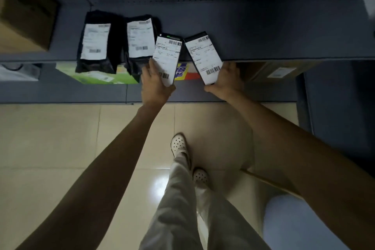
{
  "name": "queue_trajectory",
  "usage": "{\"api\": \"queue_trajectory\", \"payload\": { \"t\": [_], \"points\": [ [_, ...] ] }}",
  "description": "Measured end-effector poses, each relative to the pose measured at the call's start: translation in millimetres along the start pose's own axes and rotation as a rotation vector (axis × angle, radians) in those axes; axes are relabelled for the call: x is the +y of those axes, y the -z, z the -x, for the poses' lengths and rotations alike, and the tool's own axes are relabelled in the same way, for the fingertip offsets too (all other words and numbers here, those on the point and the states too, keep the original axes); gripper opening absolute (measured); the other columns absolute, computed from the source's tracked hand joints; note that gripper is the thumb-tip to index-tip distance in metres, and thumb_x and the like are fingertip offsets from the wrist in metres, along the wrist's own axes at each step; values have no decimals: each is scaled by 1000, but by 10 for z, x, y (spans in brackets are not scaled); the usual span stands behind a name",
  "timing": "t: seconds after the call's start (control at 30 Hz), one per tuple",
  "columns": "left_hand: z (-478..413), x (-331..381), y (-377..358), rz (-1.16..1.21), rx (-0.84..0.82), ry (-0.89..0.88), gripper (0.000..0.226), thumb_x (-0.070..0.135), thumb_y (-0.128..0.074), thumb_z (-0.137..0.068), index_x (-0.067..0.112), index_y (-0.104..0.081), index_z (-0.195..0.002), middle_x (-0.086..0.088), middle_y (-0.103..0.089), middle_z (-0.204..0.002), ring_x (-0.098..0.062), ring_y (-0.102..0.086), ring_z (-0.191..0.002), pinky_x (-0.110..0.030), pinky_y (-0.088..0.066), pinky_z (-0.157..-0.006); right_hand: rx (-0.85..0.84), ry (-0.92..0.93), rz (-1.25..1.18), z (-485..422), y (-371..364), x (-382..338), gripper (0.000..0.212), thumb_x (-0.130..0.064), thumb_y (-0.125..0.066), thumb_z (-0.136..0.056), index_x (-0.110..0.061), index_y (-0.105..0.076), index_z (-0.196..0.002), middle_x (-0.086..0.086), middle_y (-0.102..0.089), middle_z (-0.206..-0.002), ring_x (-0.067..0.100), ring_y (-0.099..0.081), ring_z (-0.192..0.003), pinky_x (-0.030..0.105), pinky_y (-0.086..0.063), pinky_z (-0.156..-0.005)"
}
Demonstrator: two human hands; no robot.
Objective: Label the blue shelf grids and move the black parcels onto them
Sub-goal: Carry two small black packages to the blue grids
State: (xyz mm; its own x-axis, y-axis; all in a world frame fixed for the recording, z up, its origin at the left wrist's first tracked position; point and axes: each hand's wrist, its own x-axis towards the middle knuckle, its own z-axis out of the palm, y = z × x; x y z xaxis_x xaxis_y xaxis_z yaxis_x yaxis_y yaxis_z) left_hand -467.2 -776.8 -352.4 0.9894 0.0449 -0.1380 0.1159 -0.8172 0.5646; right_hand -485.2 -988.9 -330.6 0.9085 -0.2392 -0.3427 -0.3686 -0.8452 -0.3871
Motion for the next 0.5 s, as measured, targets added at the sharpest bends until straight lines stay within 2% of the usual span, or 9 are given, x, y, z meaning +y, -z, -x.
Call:
{"api": "queue_trajectory", "payload": {
  "t": [0.13, 0.23, 0.5],
  "points": [
    [508, -228, 607, 11, 85, 69, 107, 21, -81, -75, 4, -11, -154, -19, -27, -147, -37, -30, -135, -44, -34, -109, -10, 166, 85, 496, 147, -447, 90, -41, -83, -65, -5, -37, -134, 13, -40, -134, 30, -41, -125, 40, -46, -88],
    [833, -481, 1154, 31, 185, 139, 105, 20, -80, -75, 5, -12, -154, -19, -28, -147, -37, -31, -133, -44, -34, -108, -20, 321, 143, 752, 185, -961, 89, -43, -83, -64, -5, -39, -131, 13, -43, -132, 30, -43, -124, 40, -45, -91],
    [1655, -1379, 2769, 68, 515, 358, 100, 14, -81, -66, 7, -24, -148, -19, -35, -140, -36, -41, -125, -45, -43, -102, -39, 749, 199, 1448, 39, -2864, 93, -50, -81, -63, -6, -37, -132, 12, -42, -130, 31, -43, -121, 39, -47, -80]
  ]
}}
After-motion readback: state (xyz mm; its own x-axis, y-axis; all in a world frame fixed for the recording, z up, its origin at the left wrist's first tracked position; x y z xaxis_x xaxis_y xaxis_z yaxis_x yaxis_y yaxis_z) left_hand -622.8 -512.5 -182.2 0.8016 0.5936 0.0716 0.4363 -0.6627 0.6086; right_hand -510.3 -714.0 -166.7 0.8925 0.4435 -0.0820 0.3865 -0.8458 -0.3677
